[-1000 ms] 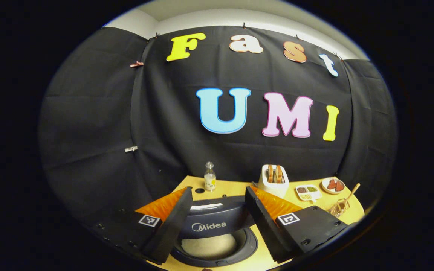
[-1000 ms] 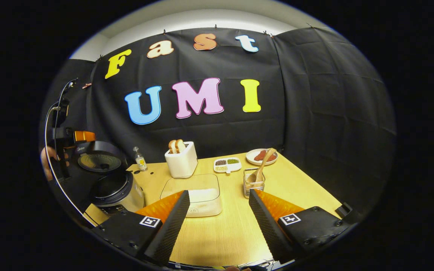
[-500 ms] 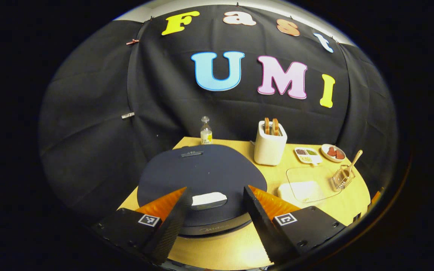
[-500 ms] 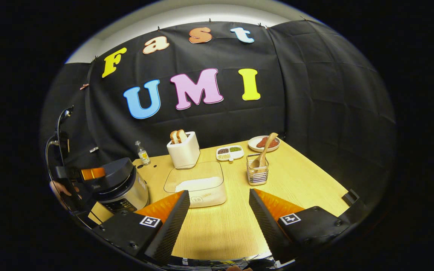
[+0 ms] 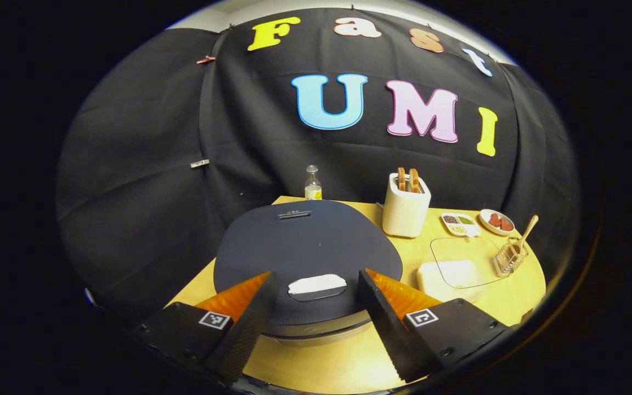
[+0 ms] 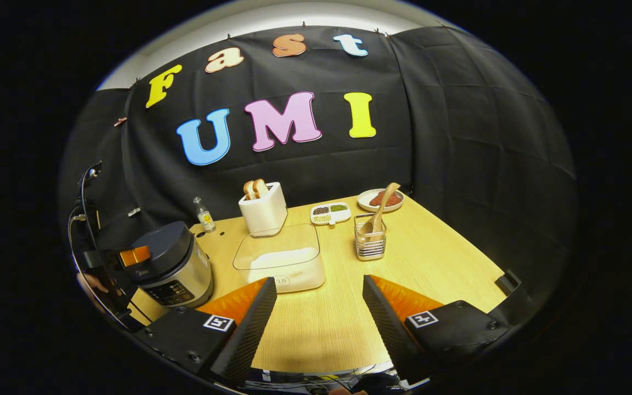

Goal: Close the left gripper, press the button to open the rice cooker; take a wooden spoon from the chopstick holder with the right hand, scoop a spoonful of rice and pour it into the rice cooker, then put the wooden spoon back into the chopstick holder.

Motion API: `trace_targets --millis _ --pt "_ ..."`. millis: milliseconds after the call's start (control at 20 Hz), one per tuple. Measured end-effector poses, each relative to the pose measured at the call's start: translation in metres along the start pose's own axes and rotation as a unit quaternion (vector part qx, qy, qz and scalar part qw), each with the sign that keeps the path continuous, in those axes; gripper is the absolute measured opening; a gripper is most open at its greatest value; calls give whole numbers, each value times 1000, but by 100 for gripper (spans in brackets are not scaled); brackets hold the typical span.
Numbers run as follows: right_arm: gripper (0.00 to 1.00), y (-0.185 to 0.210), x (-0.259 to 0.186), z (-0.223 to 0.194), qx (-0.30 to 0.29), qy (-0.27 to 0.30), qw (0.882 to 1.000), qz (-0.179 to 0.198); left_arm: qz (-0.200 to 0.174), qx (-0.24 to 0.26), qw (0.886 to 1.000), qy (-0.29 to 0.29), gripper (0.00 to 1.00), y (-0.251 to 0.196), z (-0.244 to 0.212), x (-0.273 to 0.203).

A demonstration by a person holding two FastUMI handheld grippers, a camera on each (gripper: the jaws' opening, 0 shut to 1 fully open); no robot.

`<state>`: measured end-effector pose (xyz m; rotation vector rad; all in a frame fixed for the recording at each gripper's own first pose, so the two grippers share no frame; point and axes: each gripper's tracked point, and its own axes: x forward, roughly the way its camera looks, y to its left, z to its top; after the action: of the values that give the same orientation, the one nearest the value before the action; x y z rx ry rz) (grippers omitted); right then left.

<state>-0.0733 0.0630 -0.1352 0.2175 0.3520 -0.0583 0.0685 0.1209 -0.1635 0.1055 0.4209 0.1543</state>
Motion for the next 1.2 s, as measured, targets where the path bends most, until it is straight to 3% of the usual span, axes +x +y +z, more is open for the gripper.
trace_targets --millis 200,600,1000,1200 --pt "99 10 3 -3 -5 7 1000 12 -15 0 1000 16 100 -3 -8 7" --pt "99 13 13 16 -15 -15 1000 19 -29 3 998 -49 99 -3 4 -1" --pt "98 -3 3 88 -58 -94 994 3 -83 -14 988 -126 96 -23 65 -69" --pt "98 -10 -14 113 -79 -122 989 -16 -76 -5 984 -163 96 -27 89 -107"
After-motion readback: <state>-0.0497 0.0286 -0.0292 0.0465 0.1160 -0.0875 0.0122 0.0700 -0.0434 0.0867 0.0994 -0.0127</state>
